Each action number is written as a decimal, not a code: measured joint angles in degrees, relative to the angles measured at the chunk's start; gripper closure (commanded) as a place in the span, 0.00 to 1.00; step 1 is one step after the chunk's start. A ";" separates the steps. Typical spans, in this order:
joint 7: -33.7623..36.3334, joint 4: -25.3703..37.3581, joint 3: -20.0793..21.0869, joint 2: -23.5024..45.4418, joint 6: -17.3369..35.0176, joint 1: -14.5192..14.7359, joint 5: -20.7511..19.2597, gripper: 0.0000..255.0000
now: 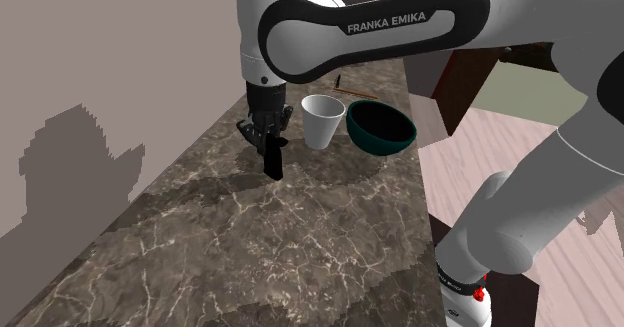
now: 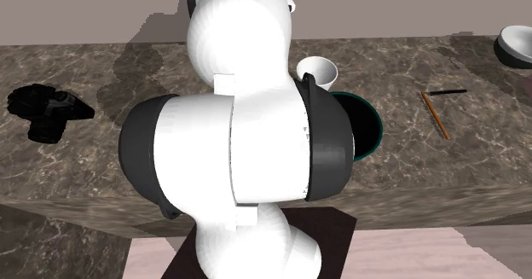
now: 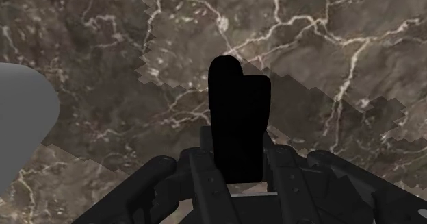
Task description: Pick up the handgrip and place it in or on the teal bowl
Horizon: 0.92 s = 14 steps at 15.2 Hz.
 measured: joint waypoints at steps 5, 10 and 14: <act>0.00 0.00 0.00 0.00 0.01 0.00 0.00 1.00; -0.03 2.77 -0.07 -0.24 -2.99 -0.03 0.06 1.00; -0.26 5.28 -0.25 -0.61 -5.83 -0.15 0.14 1.00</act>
